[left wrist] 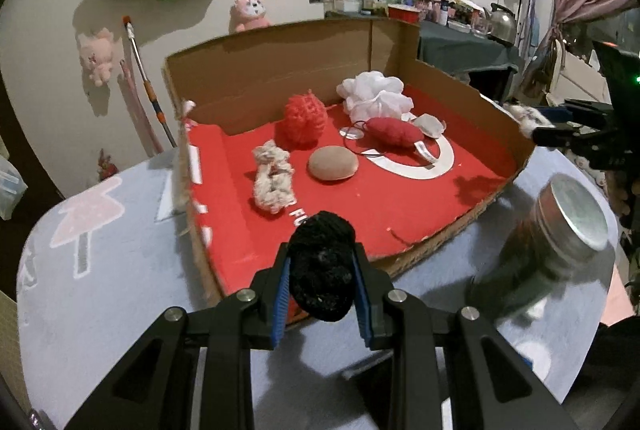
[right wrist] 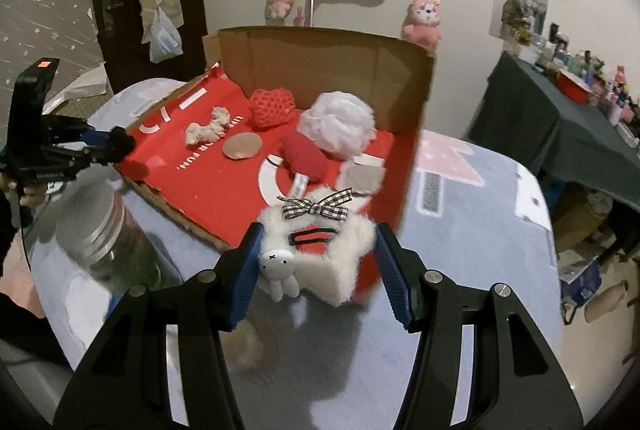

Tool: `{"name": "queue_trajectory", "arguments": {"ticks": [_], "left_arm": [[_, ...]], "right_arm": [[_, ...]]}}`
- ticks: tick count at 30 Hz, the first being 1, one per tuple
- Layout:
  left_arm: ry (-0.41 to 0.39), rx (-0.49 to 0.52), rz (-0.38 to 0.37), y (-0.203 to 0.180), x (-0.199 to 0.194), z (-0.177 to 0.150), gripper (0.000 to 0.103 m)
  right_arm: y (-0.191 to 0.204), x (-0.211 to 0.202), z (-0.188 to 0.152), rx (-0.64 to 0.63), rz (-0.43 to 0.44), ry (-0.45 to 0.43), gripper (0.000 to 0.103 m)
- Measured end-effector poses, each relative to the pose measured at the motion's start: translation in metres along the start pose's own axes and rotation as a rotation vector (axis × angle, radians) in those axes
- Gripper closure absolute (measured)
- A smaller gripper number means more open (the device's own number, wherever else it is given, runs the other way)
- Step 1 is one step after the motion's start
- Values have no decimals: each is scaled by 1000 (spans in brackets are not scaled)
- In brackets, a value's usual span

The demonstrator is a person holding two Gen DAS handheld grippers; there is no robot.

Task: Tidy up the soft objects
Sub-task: 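Lower the black pom-pom and white bunny into the box and open both tools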

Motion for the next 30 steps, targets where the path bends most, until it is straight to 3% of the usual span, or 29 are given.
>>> {"name": "queue_trajectory", "arguments": {"ticks": [6, 11, 19, 30], "left_arm": [[79, -7, 5, -10, 24, 22, 74], [154, -14, 53, -13, 47, 35, 74], [245, -37, 111, -8, 72, 44, 74], [295, -36, 127, -2, 86, 46, 73]], "right_arm": [[14, 32, 32, 0, -20, 91, 49], [24, 66, 48, -2, -62, 202, 50], [24, 108, 51, 2, -132, 337, 49], [22, 128, 44, -24, -144, 403, 49]]}}
Point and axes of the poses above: each gripper's, at about its wrist camera, not at the fingertips, and x roughly the way its jaws point, y to its left, z to its top, the point moved 1 cm from there along x, roughly the way its jaws point, and after that the axes turned 13 degrees about y, right-handed, at the moved point
